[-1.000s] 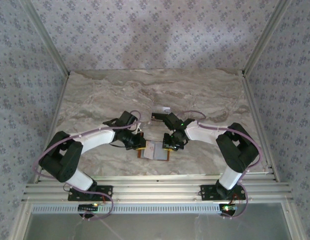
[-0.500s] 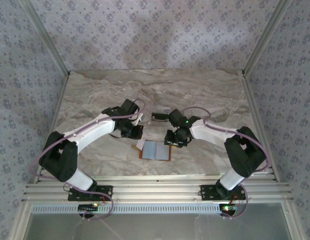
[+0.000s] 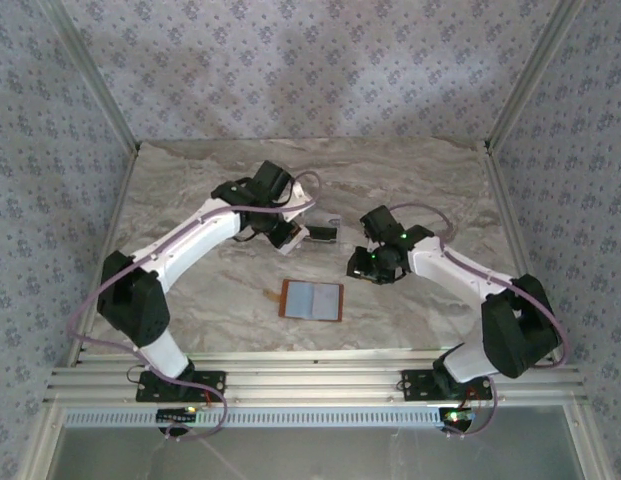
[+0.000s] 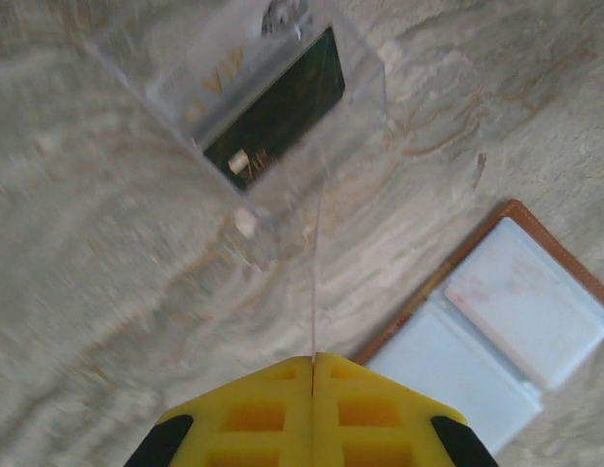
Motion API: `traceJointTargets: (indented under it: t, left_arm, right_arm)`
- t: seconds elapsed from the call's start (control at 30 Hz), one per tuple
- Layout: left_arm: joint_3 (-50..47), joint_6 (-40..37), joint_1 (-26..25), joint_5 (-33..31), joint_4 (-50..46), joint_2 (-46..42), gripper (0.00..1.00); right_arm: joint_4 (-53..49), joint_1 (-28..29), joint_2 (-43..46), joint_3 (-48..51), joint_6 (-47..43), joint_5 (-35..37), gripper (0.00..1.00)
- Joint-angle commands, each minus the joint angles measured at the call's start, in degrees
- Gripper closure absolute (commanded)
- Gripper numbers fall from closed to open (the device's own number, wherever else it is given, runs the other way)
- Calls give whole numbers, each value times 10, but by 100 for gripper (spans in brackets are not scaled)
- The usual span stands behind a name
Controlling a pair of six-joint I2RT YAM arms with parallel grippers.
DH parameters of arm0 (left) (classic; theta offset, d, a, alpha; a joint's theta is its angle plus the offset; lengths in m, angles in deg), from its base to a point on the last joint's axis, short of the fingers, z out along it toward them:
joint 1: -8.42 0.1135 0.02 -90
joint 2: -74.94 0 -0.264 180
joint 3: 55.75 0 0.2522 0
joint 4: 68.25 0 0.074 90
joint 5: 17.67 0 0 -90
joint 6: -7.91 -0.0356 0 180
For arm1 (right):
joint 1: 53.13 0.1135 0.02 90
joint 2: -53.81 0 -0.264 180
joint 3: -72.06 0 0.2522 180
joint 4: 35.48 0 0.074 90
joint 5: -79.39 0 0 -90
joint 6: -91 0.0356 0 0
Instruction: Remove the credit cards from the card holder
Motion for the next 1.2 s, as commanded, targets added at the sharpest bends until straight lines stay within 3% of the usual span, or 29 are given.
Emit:
traceJointTargets:
  t: [0.0, 0.2, 0.4, 0.8, 1.17]
  left_arm:
    - [54, -156, -10, -12, -56, 29, 100]
    - [141, -363, -16, -27, -81, 85, 100]
    - [318, -451, -8, -15, -180, 188, 100]
    - [582, -502, 1, -12, -282, 362, 100]
    - [626, -510, 0, -16, -259, 421, 100]
  right_arm:
    - [-24, -9, 23, 11, -17, 1, 67]
    - [-12, -14, 36, 23, -10, 1, 68]
    - [-9, -20, 44, 37, -6, 1, 68]
    - [1, -37, 54, 64, 1, -4, 69]
    - [5, -49, 46, 74, 0, -13, 70]
